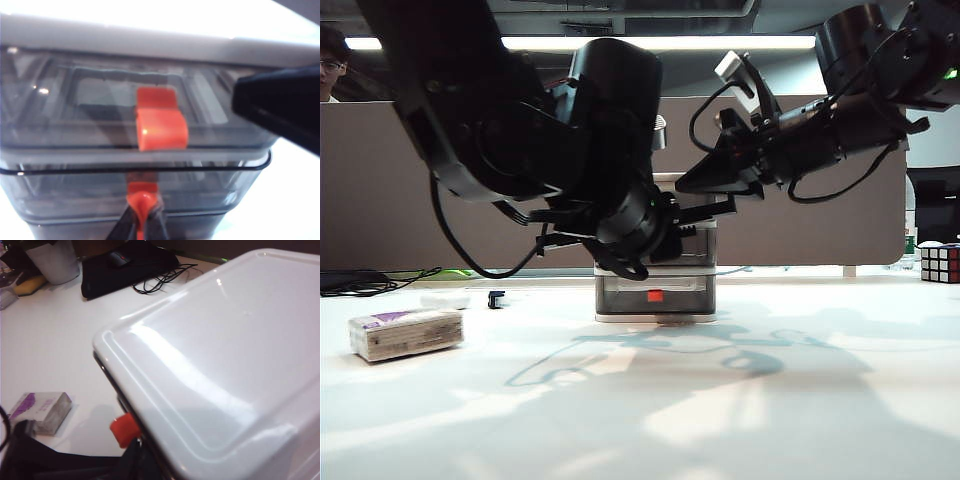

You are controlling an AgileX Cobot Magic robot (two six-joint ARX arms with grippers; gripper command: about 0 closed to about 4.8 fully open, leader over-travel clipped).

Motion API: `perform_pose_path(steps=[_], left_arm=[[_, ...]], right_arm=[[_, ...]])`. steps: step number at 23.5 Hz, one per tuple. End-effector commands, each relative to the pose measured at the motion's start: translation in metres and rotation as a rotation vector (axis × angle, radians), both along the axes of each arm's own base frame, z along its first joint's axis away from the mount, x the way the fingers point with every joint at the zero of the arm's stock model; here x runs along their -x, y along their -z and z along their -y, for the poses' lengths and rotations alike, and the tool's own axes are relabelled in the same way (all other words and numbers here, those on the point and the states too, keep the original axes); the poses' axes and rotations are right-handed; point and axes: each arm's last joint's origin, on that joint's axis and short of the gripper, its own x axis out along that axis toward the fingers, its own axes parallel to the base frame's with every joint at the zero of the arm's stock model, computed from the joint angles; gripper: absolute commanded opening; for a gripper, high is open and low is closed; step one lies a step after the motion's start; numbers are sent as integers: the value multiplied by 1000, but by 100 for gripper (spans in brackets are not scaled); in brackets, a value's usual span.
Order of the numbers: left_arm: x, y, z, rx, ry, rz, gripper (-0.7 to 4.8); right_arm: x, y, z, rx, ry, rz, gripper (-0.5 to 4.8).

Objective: Open the second layer of the drawer on the table, pick up a pack of napkins on the table and put it in, and finally close the drawer.

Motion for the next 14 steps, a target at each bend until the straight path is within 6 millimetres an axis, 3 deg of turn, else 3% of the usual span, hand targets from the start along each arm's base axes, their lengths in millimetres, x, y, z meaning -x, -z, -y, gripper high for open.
perform_pose_path(steps=[1,14], left_arm=[[5,-5,-4,14,-5,15,-6],[49,4,-21,69,12,-57,-6]], right_arm=[[-2,-3,0,5,28,24,-5],[-4,-7,0,5,46,43,-5]])
